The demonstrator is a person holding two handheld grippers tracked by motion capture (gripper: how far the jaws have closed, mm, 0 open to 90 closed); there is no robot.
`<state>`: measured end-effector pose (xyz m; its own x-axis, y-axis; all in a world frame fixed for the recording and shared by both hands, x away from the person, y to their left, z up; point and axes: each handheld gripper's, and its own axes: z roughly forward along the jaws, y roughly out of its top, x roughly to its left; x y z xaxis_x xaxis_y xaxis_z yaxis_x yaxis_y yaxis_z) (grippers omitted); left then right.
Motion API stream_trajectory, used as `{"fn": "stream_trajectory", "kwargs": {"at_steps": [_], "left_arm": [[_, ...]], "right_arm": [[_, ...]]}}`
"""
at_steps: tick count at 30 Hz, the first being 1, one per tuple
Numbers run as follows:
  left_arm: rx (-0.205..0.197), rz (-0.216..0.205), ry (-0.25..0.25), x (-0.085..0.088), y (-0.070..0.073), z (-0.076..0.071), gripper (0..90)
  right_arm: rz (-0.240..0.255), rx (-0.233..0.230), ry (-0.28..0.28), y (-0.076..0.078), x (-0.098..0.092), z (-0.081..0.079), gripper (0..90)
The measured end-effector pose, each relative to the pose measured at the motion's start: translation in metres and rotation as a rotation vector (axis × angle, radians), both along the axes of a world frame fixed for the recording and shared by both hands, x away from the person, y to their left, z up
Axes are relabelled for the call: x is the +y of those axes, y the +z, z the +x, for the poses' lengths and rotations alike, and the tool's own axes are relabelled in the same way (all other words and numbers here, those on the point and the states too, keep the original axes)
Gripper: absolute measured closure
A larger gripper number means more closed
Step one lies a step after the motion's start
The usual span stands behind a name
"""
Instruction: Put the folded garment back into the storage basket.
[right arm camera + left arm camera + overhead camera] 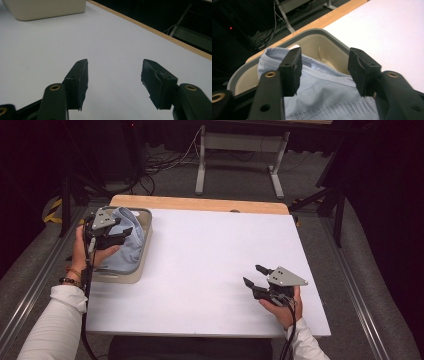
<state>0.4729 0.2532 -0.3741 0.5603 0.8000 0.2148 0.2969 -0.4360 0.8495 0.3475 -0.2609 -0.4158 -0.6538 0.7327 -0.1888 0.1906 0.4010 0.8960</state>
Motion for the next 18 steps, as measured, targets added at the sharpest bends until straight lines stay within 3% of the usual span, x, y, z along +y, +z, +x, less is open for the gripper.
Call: {"fn": "stream_trajectory", "kwargs": {"at_steps": [7, 9, 18], "left_arm": [[-0.033, -0.026, -0.008, -0.002, 0.002, -0.008, 36.2], [-0.037, -0.053, -0.021, -0.003, 0.002, -0.011, 33.7], [-0.07, -0.065, -0.038, -0.009, 0.002, -0.022, 23.3]], "right_arm": [[0.007, -0.006, -0.001, 0.0, 0.0, 0.0, 37.6], [0.006, -0.008, -0.002, 0.0, 0.0, 0.0, 36.8], [0.011, -0.013, -0.017, 0.0, -0.001, 0.0, 32.6]]}}
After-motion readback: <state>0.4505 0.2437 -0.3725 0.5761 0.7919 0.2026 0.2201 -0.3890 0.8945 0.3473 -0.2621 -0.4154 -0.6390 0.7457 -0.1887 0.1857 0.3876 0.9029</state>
